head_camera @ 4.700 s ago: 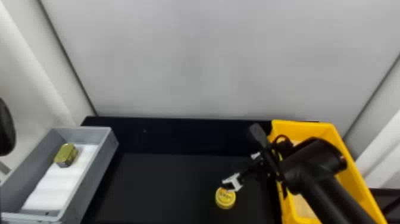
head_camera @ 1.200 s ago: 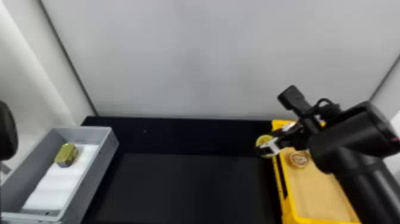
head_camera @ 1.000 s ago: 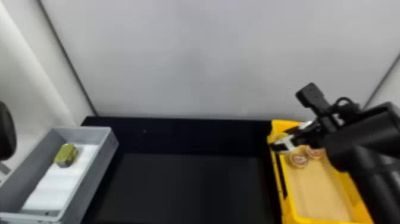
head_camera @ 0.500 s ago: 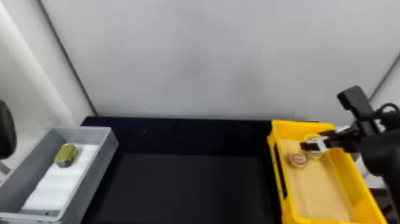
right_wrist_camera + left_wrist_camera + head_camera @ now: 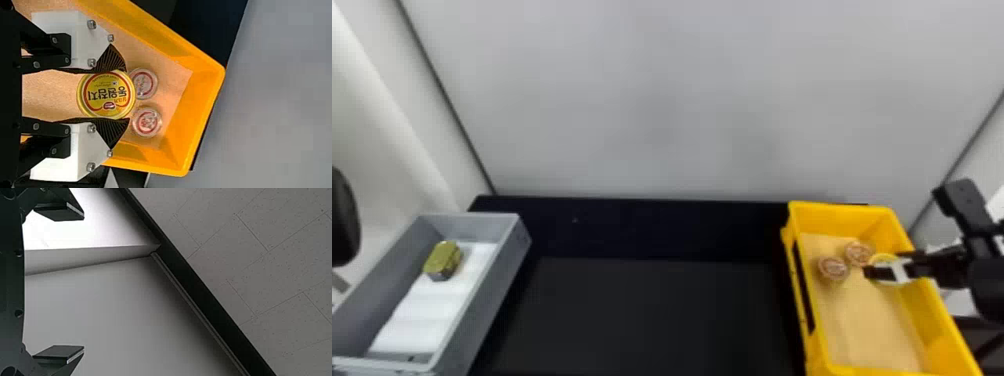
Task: Pick up the round yellow can and place it in the yellow rectangular box
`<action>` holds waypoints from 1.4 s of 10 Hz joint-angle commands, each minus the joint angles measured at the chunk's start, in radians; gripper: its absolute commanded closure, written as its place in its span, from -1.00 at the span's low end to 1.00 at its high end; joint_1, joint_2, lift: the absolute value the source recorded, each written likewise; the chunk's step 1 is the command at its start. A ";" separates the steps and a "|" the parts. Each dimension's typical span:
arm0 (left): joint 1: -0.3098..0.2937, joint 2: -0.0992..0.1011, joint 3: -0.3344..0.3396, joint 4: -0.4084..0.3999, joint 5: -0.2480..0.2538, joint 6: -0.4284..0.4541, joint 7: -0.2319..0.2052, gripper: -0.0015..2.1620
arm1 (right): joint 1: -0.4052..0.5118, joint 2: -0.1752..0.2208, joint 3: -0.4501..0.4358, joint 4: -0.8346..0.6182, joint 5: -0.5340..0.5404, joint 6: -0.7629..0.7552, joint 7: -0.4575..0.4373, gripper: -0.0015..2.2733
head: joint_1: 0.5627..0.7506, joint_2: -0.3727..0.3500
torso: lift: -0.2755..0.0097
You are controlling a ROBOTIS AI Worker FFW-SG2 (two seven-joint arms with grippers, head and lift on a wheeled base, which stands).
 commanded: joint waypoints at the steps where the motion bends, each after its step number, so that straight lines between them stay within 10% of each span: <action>1: 0.000 -0.002 -0.002 0.001 0.000 0.000 -0.001 -0.91 | 0.017 -0.001 -0.050 0.098 -0.136 -0.053 -0.055 -0.35 | 0.39 0.19 | 0.93; 6: -0.006 -0.005 -0.008 0.004 0.000 -0.003 -0.001 -0.91 | 0.015 -0.019 -0.035 0.288 -0.364 -0.110 -0.236 -0.35 | 0.39 0.19 | 0.93; 14: -0.006 -0.009 -0.015 0.009 0.000 -0.006 -0.001 -0.91 | -0.005 -0.027 -0.008 0.322 -0.371 -0.132 -0.250 -0.35 | 0.39 0.19 | 0.93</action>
